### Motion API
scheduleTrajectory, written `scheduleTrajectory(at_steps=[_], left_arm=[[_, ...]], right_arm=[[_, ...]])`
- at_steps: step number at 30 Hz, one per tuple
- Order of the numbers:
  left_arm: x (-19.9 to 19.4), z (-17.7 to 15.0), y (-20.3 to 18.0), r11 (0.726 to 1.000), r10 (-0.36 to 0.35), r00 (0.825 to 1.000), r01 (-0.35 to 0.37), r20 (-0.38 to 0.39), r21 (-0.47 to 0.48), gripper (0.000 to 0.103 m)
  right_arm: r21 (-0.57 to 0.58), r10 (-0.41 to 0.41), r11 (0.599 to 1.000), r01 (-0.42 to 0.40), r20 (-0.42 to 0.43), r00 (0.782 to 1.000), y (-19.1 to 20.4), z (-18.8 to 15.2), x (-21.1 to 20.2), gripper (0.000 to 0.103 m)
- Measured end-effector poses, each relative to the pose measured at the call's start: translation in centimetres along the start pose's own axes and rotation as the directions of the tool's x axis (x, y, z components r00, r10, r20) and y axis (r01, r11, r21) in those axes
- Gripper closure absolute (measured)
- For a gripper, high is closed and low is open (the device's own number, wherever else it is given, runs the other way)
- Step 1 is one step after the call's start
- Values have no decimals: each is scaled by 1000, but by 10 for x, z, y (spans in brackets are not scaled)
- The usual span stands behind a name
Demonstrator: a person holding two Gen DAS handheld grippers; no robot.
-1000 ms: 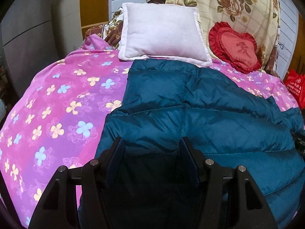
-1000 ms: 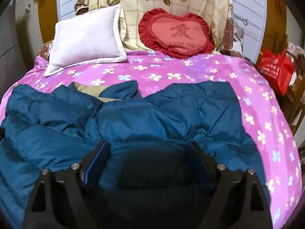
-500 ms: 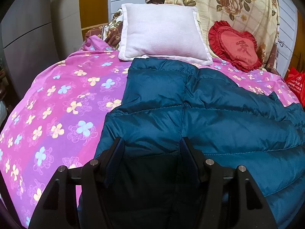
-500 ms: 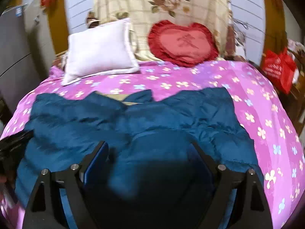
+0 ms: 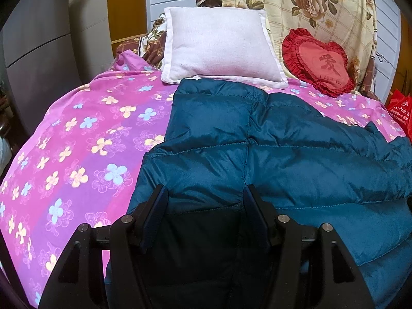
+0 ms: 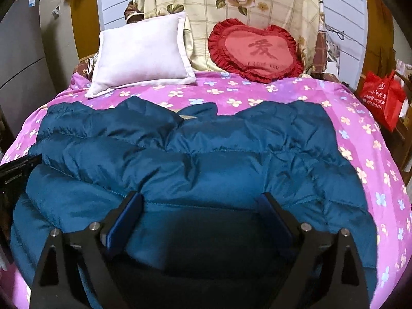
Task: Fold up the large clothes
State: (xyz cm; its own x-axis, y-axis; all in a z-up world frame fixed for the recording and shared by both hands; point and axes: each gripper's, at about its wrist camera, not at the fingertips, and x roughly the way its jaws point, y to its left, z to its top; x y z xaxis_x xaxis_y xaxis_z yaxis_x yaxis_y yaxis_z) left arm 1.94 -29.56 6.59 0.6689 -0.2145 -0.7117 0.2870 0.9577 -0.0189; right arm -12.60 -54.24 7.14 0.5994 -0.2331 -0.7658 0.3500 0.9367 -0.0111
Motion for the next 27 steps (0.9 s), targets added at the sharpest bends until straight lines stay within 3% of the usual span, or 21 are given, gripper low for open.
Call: scheduleTrajectory(at_steps=[7, 12, 14, 22, 27], left_arm=[[0, 0, 1, 1000, 7, 1000, -7, 6, 4, 59], [0, 0, 2, 1000, 16, 1000, -17, 13, 10, 59], [0, -1, 0, 1000, 21, 1000, -21, 15, 13, 59], [-3, -2, 2, 1000, 18, 1000, -18, -1, 8, 59], [-14, -5, 3, 998, 58, 998, -58, 3, 24, 59]], right_arm=[[-33, -48, 998, 50, 60, 997, -19, -12, -41, 9], [-3, -123, 992, 123, 48, 991, -45, -21, -40, 9], [35, -103, 994, 103, -2, 995, -57, -26, -26, 6], [48, -86, 995, 88, -42, 995, -60, -26, -24, 2], [78, -63, 995, 63, -10, 998, -65, -27, -45, 2]])
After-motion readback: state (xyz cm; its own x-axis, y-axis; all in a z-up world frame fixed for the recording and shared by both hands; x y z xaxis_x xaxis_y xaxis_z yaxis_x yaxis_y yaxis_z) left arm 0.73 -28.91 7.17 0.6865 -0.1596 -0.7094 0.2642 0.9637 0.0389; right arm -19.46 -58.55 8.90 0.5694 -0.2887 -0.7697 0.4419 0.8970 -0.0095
